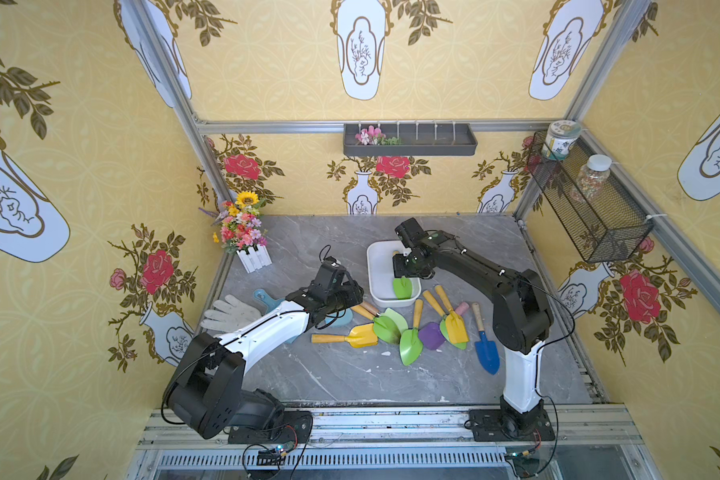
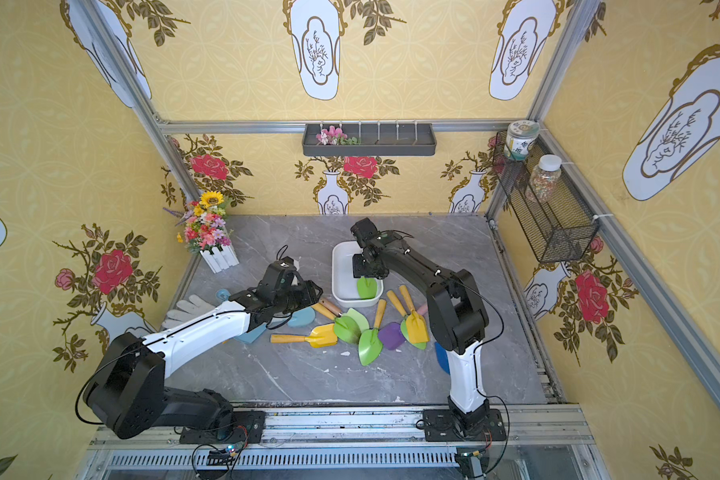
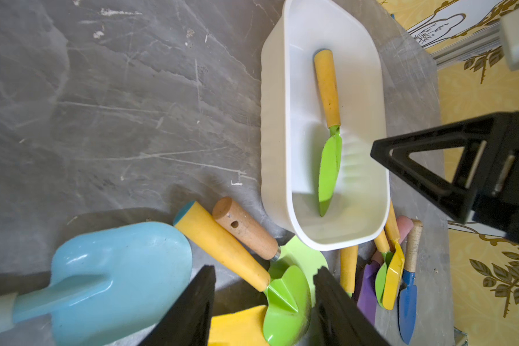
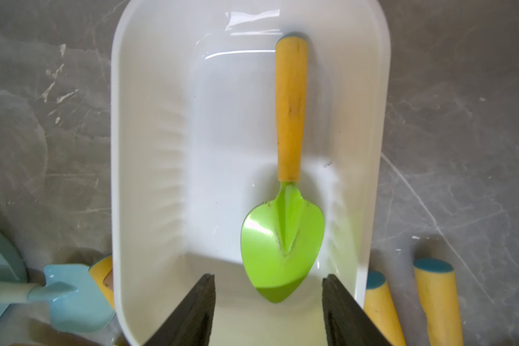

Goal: Put the shovel into the storage box
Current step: Pick up the shovel from the center of the board.

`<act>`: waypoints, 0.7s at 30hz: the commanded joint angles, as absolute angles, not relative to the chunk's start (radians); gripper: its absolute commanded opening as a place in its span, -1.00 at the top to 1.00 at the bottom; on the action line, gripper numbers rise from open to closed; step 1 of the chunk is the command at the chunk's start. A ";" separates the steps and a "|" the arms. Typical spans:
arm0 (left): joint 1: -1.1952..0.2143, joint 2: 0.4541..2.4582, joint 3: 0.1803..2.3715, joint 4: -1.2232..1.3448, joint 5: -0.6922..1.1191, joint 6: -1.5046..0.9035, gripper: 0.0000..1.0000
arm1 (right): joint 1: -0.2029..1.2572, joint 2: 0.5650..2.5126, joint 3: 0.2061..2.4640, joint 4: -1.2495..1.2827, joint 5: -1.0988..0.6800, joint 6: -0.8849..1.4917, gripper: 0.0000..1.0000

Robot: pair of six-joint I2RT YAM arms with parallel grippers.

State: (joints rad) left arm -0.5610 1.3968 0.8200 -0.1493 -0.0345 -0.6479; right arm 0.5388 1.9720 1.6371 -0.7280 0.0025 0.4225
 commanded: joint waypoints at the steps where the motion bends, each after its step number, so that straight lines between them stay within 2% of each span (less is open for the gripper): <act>1: -0.563 1.379 0.802 -0.150 0.015 -0.642 -0.17 | 0.555 1.916 1.588 -0.683 -0.005 0.435 -0.24; 14: -0.672 1.353 0.777 -0.075 0.073 -0.669 -0.18 | 0.562 1.658 1.310 -0.658 0.015 0.483 -0.28; 21: -0.729 1.434 0.838 -0.042 0.089 -0.669 -0.18 | 0.436 1.542 1.156 -0.644 -0.021 0.506 -0.27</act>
State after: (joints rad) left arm -0.7189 1.4109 0.8257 -0.0826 0.0700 -0.6662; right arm 0.4725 1.5715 1.1912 -0.6655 -0.0017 0.4938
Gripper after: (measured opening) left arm 0.592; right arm 0.637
